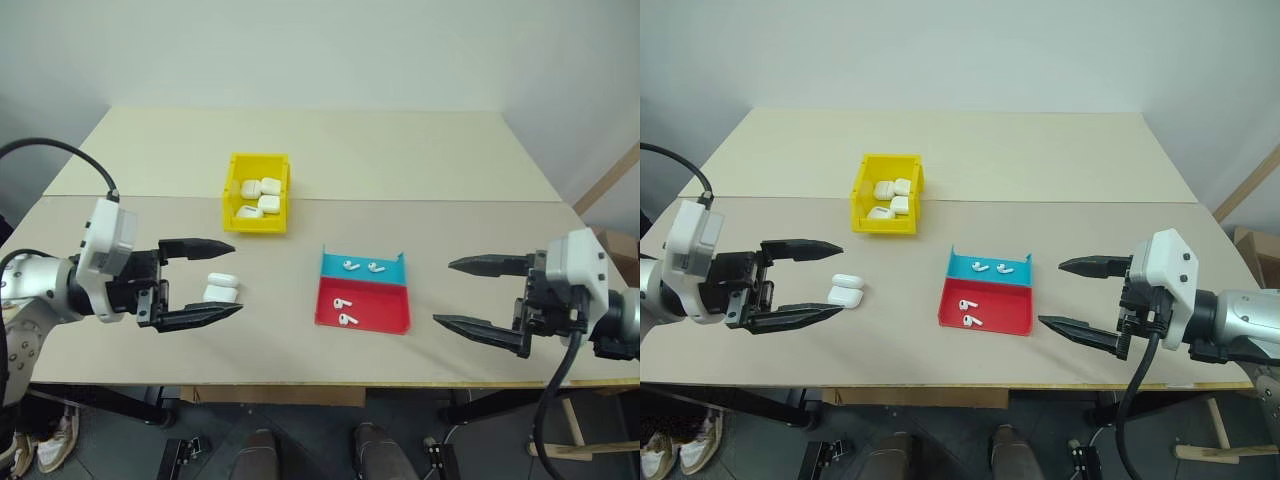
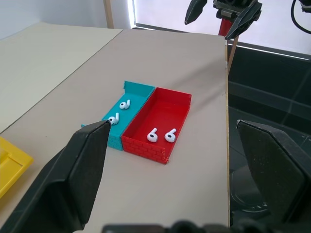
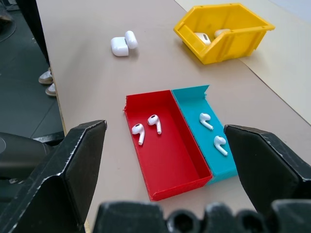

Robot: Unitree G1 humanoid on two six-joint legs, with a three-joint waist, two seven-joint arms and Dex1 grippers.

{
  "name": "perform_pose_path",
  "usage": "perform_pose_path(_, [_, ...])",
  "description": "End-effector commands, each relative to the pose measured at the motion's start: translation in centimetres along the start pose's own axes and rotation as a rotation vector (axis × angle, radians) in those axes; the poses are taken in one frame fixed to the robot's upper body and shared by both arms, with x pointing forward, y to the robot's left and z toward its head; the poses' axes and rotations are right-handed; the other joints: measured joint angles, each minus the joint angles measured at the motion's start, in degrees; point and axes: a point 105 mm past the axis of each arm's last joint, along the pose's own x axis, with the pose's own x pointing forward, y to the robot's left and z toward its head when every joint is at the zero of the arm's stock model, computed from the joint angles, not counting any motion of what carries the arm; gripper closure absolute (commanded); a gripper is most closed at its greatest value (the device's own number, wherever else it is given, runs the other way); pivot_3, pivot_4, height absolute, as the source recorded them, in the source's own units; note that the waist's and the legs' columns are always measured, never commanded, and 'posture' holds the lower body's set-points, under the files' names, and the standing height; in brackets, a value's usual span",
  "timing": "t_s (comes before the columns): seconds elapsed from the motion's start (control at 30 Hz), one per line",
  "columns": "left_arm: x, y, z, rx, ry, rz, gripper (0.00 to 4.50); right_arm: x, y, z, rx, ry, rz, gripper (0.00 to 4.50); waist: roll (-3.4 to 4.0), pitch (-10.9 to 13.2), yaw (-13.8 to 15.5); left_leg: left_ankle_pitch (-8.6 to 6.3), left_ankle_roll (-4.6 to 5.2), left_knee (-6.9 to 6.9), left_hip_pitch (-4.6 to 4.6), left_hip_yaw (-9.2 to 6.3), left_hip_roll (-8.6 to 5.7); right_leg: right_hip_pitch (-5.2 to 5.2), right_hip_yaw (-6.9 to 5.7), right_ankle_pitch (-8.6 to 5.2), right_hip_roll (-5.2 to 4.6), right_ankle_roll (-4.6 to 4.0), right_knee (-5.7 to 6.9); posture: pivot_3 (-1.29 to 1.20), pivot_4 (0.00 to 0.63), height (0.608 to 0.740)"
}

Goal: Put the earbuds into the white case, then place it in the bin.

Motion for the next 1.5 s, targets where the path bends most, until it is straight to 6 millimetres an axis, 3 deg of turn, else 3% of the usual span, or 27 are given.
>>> perform_pose_path(0.03, [0.2, 0.2, 0.8, 0.030, 0.005, 0.014, 0.00, 0.1, 0.0, 0.6, -0.052, 0.002, 0.005, 0.03, 0.00, 0.00, 0.00, 0.00, 0.00, 0.00, 0.00, 0.00, 0.00, 0.00, 0.00, 0.00, 0.00, 0.01, 0.00, 0.00, 0.150, 0.740])
perform_pose_path(0.37, [0.1, 0.0, 1.0, 0.026, 0.019, -0.005, 0.00, 0.5, -0.5, 0.4, -0.058, -0.010, -0.005, 0.03, 0.00, 0.00, -0.03, 0.00, 0.00, 0.00, 0.00, 0.00, 0.00, -0.01, 0.00, 0.00, 0.00, -0.01, 0.00, 0.00, 0.150, 0.740])
perform_pose_path(0.57, [0.0, 0.7, 0.5, -0.023, 0.085, 0.085, 0.00, 0.8, -0.9, 0.7, -0.055, 0.008, -0.012, 0.03, 0.00, 0.00, -0.05, 0.00, 0.00, 0.00, 0.00, 0.00, 0.00, -0.01, 0.00, 0.00, 0.00, 0.00, 0.01, 0.00, 0.150, 0.740])
perform_pose_path(0.77, [0.5, 3.5, 1.3, -0.140, 0.221, 0.241, 0.00, 0.9, -1.2, 0.8, -0.065, 0.021, -0.043, 0.03, -0.08, 0.02, 0.51, 0.01, 0.00, 0.04, -0.07, -0.09, -0.02, -0.02, -0.06, -0.05, 0.00, 0.16, -0.01, 0.00, 0.150, 0.740])
perform_pose_path(1.03, [1.9, 8.9, 2.4, -0.255, 0.341, 0.609, 0.00, 1.1, -1.2, 0.3, -0.049, 0.049, -0.076, 0.03, -0.13, 0.00, 0.50, 0.00, 0.00, 0.04, -0.10, -0.10, -0.07, -0.02, -0.03, 0.01, 0.00, 0.07, 0.02, 0.00, 0.150, 0.740])
perform_pose_path(1.17, [2.0, 10.2, 3.0, -0.427, 0.350, 0.673, 0.00, 1.2, -1.2, 0.0, -0.043, 0.070, -0.078, 0.03, -0.14, -0.01, 0.44, 0.00, 0.00, 0.05, -0.12, -0.14, -0.11, -0.03, -0.04, 0.02, 0.00, 0.06, 0.02, 0.00, 0.150, 0.740])
perform_pose_path(1.23, [2.1, 10.7, 3.0, -0.413, 0.369, 0.732, 0.00, 1.2, -1.2, -0.1, -0.040, 0.079, -0.078, 0.03, -0.12, -0.02, 0.00, 0.00, 0.00, 0.04, -0.09, -0.16, -0.11, -0.04, -0.04, 0.02, 0.00, 0.06, 0.05, 0.00, 0.150, 0.740])
perform_pose_path(1.4, [2.5, 9.9, 1.2, -0.391, 0.622, 0.711, 0.00, 1.3, -1.4, -0.3, -0.022, 0.094, -0.073, 0.03, -0.14, -0.01, -0.08, 0.01, -0.01, 0.04, -0.07, -0.19, -0.11, -0.09, -0.01, 0.03, -0.02, 0.05, 0.18, 0.00, 0.150, 0.740])
perform_pose_path(1.5, [1.9, 10.3, -0.2, -0.510, 0.759, 0.730, 0.00, 1.3, -1.3, -0.4, -0.015, 0.104, -0.052, 0.03, -0.16, 0.01, 0.05, 0.01, -0.02, 0.04, -0.06, -0.19, -0.13, -0.08, -0.02, 0.02, -0.03, 0.06, 0.17, 0.00, 0.150, 0.740])
